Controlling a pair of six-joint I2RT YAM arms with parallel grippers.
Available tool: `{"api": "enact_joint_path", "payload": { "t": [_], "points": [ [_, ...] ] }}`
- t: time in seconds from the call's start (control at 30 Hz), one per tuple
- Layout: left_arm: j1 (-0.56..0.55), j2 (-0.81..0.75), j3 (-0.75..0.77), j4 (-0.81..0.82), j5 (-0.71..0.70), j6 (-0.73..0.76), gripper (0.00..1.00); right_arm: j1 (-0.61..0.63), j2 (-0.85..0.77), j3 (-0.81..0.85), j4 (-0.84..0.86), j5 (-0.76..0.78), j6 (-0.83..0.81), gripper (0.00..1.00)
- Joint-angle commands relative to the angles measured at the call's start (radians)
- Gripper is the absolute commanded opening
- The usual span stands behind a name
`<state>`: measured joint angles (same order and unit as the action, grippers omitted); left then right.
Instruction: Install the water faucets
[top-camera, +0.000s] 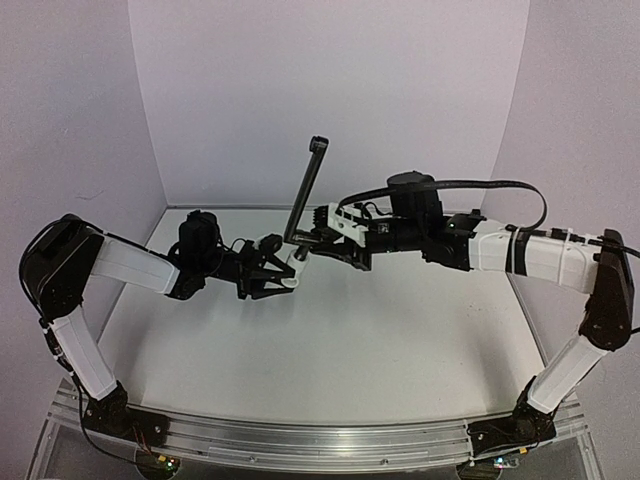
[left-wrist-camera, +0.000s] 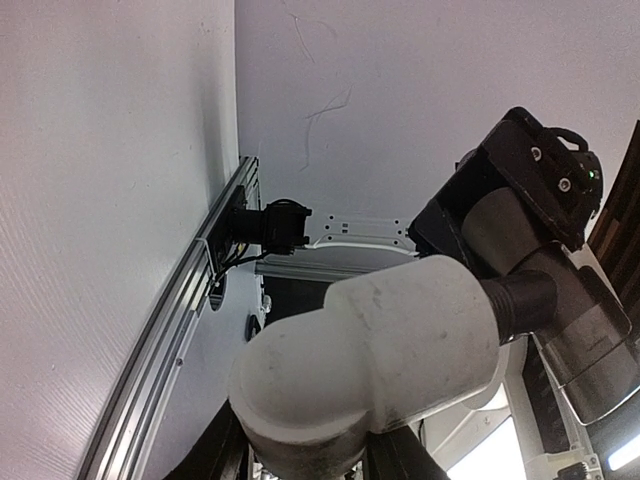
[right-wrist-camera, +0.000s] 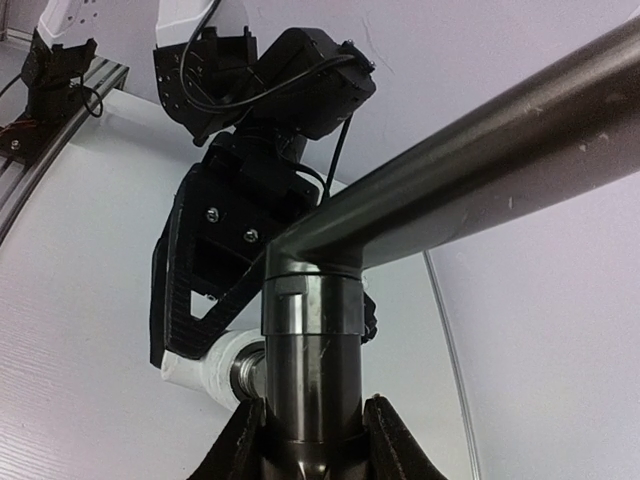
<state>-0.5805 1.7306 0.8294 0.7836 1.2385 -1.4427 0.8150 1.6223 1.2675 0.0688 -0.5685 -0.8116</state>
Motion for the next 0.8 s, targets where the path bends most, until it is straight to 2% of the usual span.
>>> {"api": "enact_joint_path", "payload": {
  "t": [0.0,0.07,0.77],
  "points": [
    [-0.01,-0.069,0.077,-0.161,-0.036,0.198,0.0,0.022,0.049,0.055,0.028,-0.009,0.084,0.0],
    [-0.01,-0.077,0.091,-0.205,-0.05,0.229,0.0,0.022,0.057,0.059,0.026,-0.001,0.103,0.0],
    [-0.001,-0.111,0.093,-0.139,-0.185,0.244,0.0,0.079,0.134,0.019,0.215,0.179,0.388,0.0]
  ]
}}
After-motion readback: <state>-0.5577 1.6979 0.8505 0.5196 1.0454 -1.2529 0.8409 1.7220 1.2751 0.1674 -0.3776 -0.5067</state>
